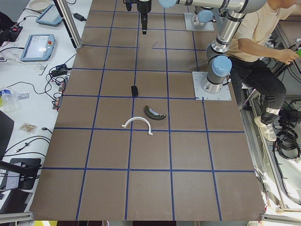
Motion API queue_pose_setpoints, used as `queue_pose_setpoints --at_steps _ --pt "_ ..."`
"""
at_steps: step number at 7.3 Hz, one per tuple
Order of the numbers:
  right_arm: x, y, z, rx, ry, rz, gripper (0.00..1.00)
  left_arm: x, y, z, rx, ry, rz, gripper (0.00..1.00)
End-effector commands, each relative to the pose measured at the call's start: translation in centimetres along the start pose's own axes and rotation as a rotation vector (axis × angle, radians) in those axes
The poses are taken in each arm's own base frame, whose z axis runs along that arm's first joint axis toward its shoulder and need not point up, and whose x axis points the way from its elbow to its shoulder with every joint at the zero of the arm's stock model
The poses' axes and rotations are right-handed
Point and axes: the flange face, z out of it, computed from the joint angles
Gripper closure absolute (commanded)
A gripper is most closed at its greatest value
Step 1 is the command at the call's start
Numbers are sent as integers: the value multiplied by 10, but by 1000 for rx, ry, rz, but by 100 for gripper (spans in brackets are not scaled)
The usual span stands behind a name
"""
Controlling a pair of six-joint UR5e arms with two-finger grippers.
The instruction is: Place bearing gear from tray to pile
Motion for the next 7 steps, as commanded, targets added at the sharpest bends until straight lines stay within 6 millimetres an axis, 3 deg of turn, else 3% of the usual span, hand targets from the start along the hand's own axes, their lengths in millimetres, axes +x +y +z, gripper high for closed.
queue_pose_setpoints --at_steps 1,3,5,7 --pt "62 -19 6 -7 -9 0 0 0 -1 0 -1 0 -1 0" --pt "148 -34 21 -37 -15 -11 0 0 0 0 -1 0 -1 0" --pt "210 -58 38 17 45 -81 0 0 0 0 0 0 -1 0" --pt "308 -73 79 7 50 -119 0 0 0 0 2 0 1 0"
